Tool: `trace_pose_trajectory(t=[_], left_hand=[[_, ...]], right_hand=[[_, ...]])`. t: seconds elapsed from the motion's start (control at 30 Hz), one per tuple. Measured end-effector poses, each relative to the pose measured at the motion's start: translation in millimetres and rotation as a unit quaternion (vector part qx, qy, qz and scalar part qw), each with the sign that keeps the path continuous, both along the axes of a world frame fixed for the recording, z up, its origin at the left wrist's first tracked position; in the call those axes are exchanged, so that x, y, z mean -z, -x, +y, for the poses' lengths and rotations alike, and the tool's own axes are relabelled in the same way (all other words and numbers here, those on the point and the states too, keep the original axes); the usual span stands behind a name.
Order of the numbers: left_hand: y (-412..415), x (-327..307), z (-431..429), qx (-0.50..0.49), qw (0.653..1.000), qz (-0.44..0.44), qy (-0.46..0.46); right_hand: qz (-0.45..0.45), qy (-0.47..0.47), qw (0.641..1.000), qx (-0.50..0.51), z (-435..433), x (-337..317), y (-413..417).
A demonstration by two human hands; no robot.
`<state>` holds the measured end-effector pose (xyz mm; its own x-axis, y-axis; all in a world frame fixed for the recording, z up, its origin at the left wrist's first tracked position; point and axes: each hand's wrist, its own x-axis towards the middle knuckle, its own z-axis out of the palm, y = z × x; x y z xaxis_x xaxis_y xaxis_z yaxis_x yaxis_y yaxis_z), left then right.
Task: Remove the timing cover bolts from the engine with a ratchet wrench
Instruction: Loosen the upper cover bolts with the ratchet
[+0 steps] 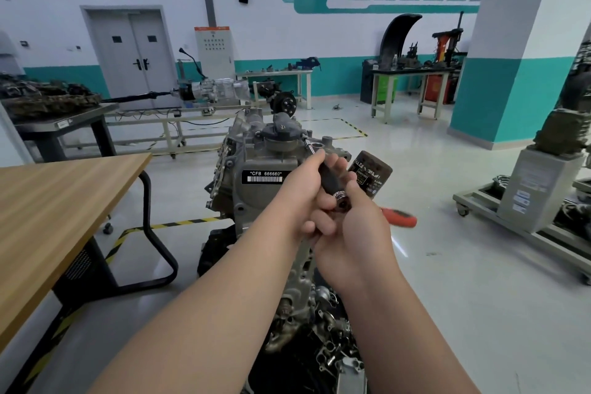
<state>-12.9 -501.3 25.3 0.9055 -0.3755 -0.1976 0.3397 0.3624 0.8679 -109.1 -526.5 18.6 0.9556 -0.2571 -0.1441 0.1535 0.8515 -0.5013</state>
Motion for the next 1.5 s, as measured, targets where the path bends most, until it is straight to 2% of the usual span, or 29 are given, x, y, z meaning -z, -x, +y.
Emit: trace_pose_trajectory(t=[0.1,0.17,0.23,0.33,0.4,0.47,0.5,0.57,0.6,0.63,0.67,0.7,0.73,0.77,0.8,0.83,0.9,1.03,1.1,1.17,1.27,1.37,1.43,1.5], left_hand=[[-2,1,0,-0.022,0.999,-0.021,-0.028],[-3,1,0,-0.036,0.998,-0.028,-0.052],[-3,0,-1,-0.052,0.995,-0.041,-0.076],[-7,-1,-3,-0.068,0.994,-0.048,-0.076],[-9,-1,-5,-0.062,0.993,-0.049,-0.084],[-8,-4,-5,-0.061,0.992,-0.044,-0.099],[-8,-6,-6,-0.061,0.992,-0.042,-0.107],[-7,-10,-7,-0.065,0.99,-0.036,-0.121],[-5,-12,-7,-0.065,0.989,-0.037,-0.127],[-4,-13,-7,-0.059,0.99,-0.036,-0.124],[-2,-14,-7,-0.051,0.989,-0.04,-0.133],[-3,-13,-7,-0.048,0.988,-0.042,-0.14],[-3,-13,-6,-0.048,0.987,-0.044,-0.145],[-3,-13,-4,-0.055,0.986,-0.045,-0.152],[-4,-13,-2,-0.058,0.984,-0.043,-0.161],[-4,-14,-1,-0.059,0.986,-0.033,-0.154],[-5,-16,-1,-0.055,0.99,-0.028,-0.128],[-2,-14,-1,-0.046,0.998,0.01,-0.047],[0,-11,1,-0.032,0.999,0.039,0.016],[1,-8,3,-0.017,0.998,0.046,0.035],[1,-4,4,-0.016,0.999,0.021,0.021],[5,-4,3,-0.006,1.0,0.005,0.014],[5,-1,2,-0.007,1.0,-0.015,0.006],[4,1,1,-0.016,0.999,-0.04,-0.016]], right_hand=[[-0.001,-0.132,0.989,-0.065,-1,0,4],[0.003,-0.142,0.987,-0.077,-2,1,6],[0.004,-0.111,0.991,-0.072,-2,1,6],[-0.002,-0.026,0.999,-0.046,-3,-2,5],[0.0,0.07,0.997,-0.019,-5,-1,4],[0.017,0.209,0.978,0.011,-9,0,2],[0.026,0.288,0.957,0.026,-12,0,2],[0.048,0.454,0.888,0.053,-19,-2,2],[0.06,0.542,0.836,0.066,-23,-3,3],[0.065,0.631,0.769,0.076,-26,-5,5],[0.069,0.718,0.688,0.081,-28,-6,6],[0.075,0.79,0.602,0.086,-28,-7,7],[0.082,0.837,0.532,0.099,-27,-9,8],[0.09,0.861,0.487,0.113,-26,-10,8],[0.094,0.87,0.469,0.118,-24,-11,7],[0.093,0.869,0.472,0.114,-23,-12,7],[0.073,0.842,0.527,0.087,-22,-13,6],[0.061,0.714,0.694,0.076,-20,-8,1],[0.053,0.62,0.778,0.09,-17,-1,-2],[0.039,0.522,0.847,0.095,-12,6,-6],[0.026,0.391,0.916,0.087,-4,17,-8],[-0.026,0.18,0.982,0.056,2,18,-6],[-0.061,0.042,0.997,0.017,3,17,-3],[-0.08,-0.047,0.996,-0.014,5,16,-1]])
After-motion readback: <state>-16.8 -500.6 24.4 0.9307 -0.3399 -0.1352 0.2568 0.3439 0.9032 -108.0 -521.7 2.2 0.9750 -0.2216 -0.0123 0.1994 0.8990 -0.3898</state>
